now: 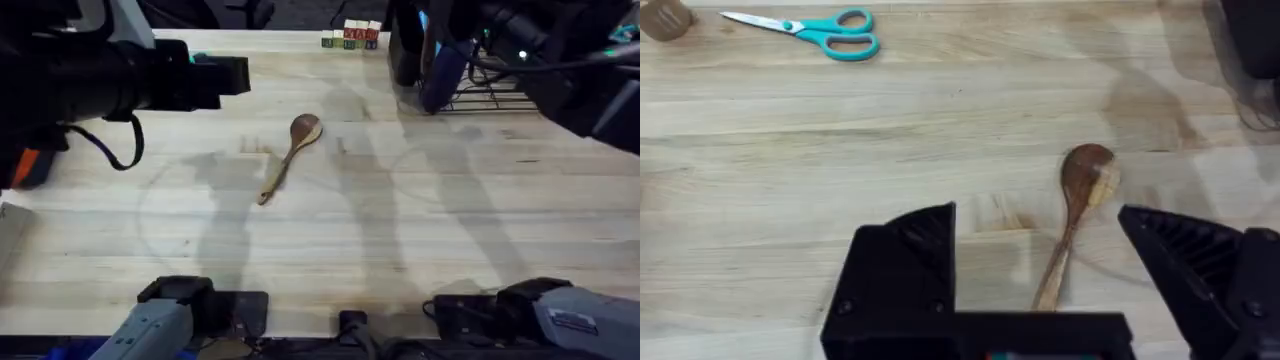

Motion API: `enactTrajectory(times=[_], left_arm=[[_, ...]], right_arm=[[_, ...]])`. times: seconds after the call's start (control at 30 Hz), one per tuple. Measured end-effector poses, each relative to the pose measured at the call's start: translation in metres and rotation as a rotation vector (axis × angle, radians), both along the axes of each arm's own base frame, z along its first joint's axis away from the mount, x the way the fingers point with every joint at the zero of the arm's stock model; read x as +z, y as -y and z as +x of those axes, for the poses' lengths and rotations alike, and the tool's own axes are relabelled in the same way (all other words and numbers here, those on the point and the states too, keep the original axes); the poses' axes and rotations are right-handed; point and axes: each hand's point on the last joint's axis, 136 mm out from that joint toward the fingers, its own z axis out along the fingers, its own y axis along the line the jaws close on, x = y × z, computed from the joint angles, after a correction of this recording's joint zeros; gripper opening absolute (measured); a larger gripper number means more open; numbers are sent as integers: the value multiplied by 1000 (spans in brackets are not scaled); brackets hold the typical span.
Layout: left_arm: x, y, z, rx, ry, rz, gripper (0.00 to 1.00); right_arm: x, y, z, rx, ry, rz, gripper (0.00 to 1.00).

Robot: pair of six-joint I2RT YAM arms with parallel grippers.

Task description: Pick up the spoon on the table one by one and put them onto the rack

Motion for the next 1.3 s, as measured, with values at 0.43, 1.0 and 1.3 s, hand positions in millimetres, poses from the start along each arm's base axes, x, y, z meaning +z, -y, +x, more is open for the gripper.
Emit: enactTrajectory(times=[0.43, 1.0, 1.3], left_arm=[[0, 0, 0, 0, 0, 0, 995], [0, 0, 0, 0, 0, 0, 995], [-5, 0, 3, 0, -18, 0, 995]], right_arm=[[-2, 18, 50, -81, 167, 37, 33], [-17, 39, 70, -145, 180, 34, 33], [-19, 37, 80, -145, 224, 45, 33]])
